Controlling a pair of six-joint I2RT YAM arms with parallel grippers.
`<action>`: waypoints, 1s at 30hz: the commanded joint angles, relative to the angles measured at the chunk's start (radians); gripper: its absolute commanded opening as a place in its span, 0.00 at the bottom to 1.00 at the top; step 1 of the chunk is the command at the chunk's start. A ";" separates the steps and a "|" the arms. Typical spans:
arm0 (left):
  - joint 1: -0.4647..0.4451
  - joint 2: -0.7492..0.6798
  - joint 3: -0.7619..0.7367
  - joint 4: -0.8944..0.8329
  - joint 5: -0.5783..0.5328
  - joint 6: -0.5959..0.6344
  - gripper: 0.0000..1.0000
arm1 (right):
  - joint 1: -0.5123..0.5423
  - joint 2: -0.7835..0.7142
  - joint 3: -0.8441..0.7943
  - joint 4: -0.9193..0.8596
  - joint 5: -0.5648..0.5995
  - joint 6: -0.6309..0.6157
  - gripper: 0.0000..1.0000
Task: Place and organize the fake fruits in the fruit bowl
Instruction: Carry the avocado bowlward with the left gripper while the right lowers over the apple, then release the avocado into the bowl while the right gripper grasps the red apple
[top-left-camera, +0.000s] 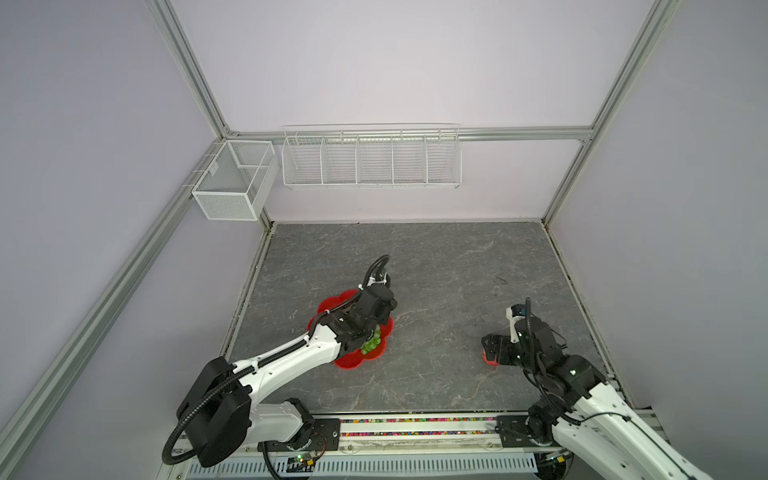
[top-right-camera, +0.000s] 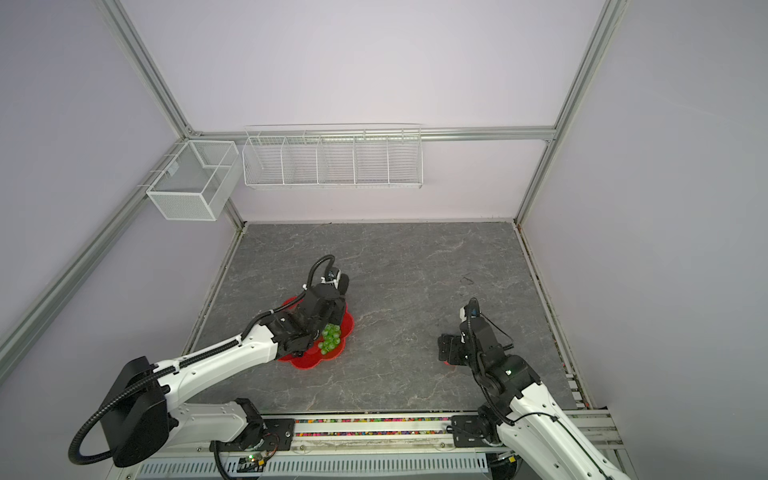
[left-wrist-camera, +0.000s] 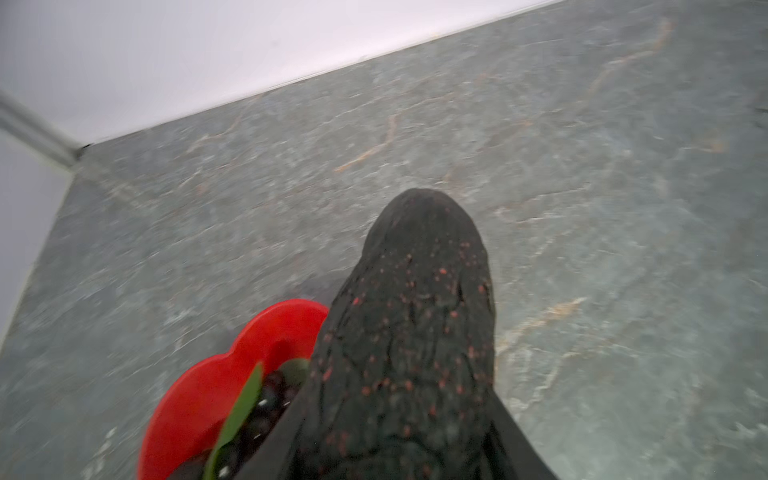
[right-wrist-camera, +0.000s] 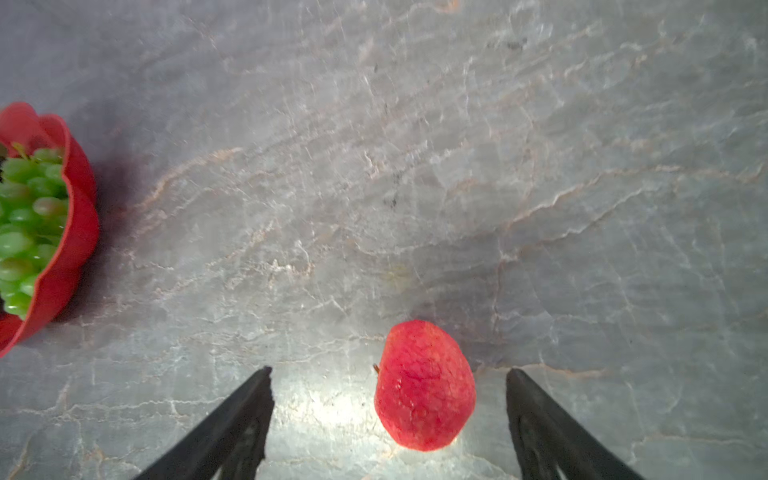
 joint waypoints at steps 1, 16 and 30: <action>0.050 -0.008 0.032 -0.197 -0.084 -0.119 0.42 | 0.037 0.044 0.025 -0.057 0.025 0.082 0.90; 0.143 0.117 0.055 -0.225 0.040 -0.188 0.43 | 0.153 0.349 0.059 -0.036 0.105 0.152 0.86; 0.149 0.200 0.141 -0.252 0.063 -0.187 0.84 | 0.154 0.337 0.084 0.022 0.066 0.081 0.48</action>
